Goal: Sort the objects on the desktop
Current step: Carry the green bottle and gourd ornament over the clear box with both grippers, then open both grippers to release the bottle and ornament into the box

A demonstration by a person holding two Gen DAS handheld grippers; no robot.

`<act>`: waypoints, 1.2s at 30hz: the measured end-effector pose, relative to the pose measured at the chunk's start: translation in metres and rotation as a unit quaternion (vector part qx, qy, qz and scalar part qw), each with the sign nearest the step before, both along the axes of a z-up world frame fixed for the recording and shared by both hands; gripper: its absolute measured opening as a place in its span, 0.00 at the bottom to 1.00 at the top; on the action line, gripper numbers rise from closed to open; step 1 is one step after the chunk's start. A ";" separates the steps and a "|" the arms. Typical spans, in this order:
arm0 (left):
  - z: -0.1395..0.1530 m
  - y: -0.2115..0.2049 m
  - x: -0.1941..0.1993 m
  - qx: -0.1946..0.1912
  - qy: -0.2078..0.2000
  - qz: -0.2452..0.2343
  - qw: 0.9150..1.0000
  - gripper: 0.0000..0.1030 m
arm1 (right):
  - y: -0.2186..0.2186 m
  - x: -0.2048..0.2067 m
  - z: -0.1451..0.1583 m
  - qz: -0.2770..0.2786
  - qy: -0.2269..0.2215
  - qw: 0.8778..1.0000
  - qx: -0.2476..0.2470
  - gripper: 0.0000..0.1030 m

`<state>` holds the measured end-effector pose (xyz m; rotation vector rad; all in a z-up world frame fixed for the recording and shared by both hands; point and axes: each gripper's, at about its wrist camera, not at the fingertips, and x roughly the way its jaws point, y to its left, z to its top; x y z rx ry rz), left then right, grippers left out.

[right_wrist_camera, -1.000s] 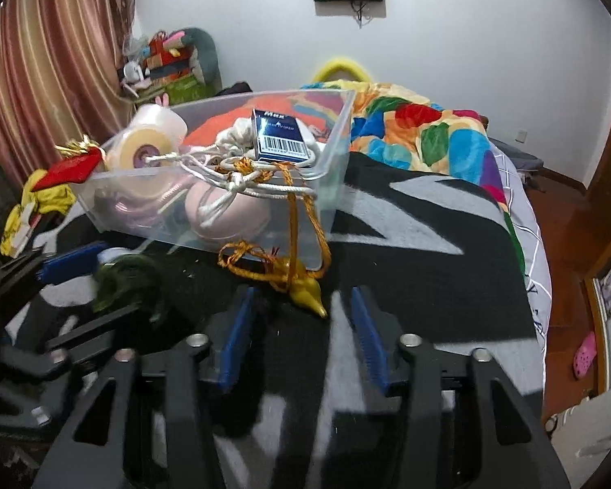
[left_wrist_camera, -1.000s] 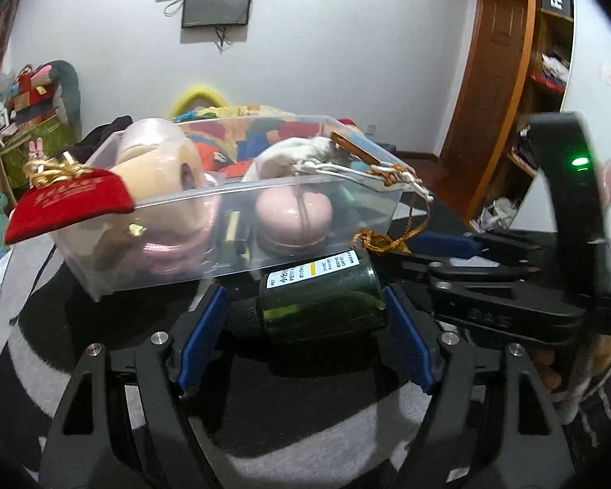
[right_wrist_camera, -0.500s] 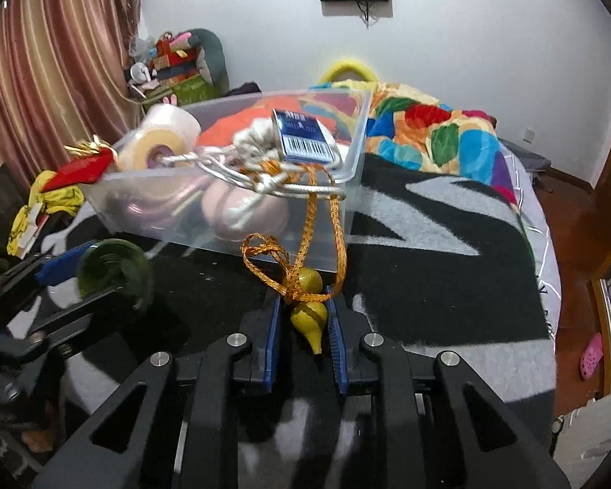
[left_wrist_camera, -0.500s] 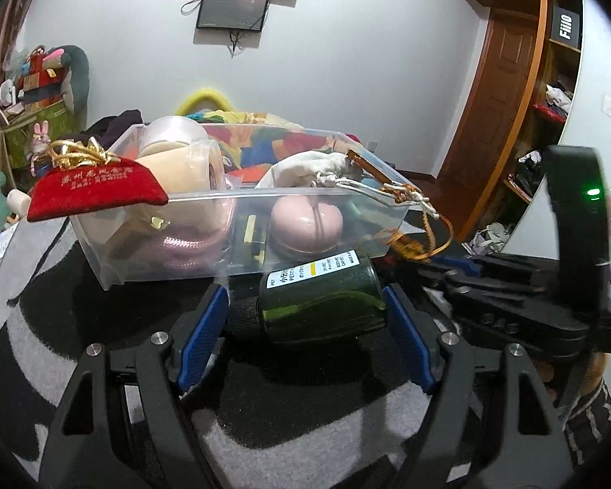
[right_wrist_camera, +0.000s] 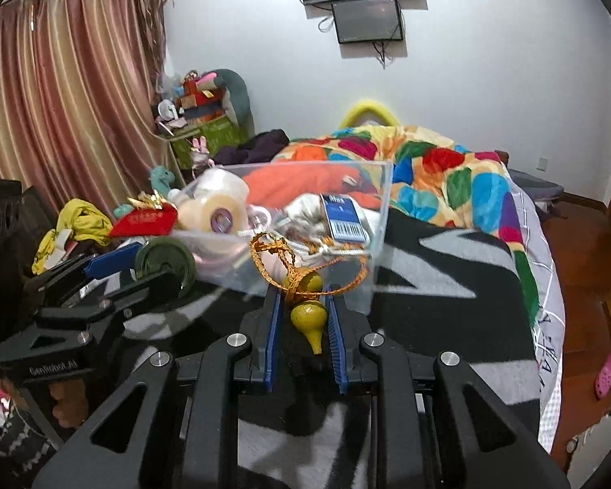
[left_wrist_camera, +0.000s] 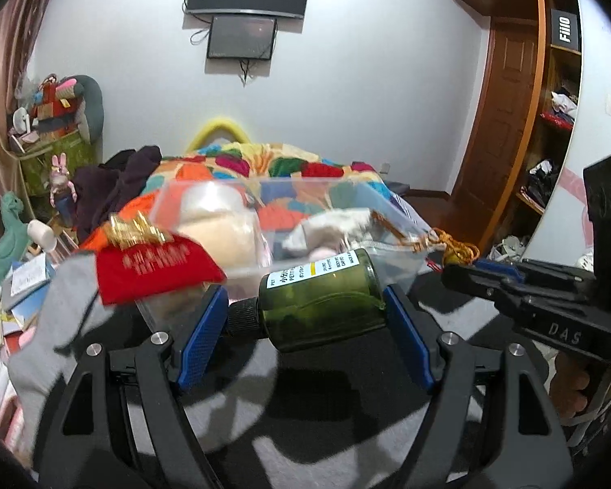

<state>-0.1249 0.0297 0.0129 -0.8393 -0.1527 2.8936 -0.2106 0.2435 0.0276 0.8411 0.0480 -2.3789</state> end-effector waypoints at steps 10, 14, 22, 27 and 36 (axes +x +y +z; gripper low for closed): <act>0.015 -0.010 -0.040 -0.001 -0.003 -0.002 1.000 0.75 | -0.020 -0.031 0.014 -0.003 0.007 1.000 -0.020 0.19; 0.009 -0.006 -0.054 -0.005 -0.011 0.000 1.000 0.75 | -0.027 -0.042 0.006 -0.008 -0.005 1.000 -0.017 0.19; 0.000 0.000 -0.061 -0.031 -0.001 0.007 0.999 0.75 | -0.033 -0.054 -0.009 -0.013 -0.021 1.000 -0.005 0.18; -0.004 0.004 -0.064 -0.039 -0.005 0.011 0.999 0.75 | -0.039 -0.052 -0.010 -0.021 -0.004 1.000 0.018 0.18; -0.009 -0.004 -0.063 -0.007 -0.022 0.008 1.000 0.75 | -0.032 -0.032 -0.001 -0.016 0.008 1.000 0.018 0.18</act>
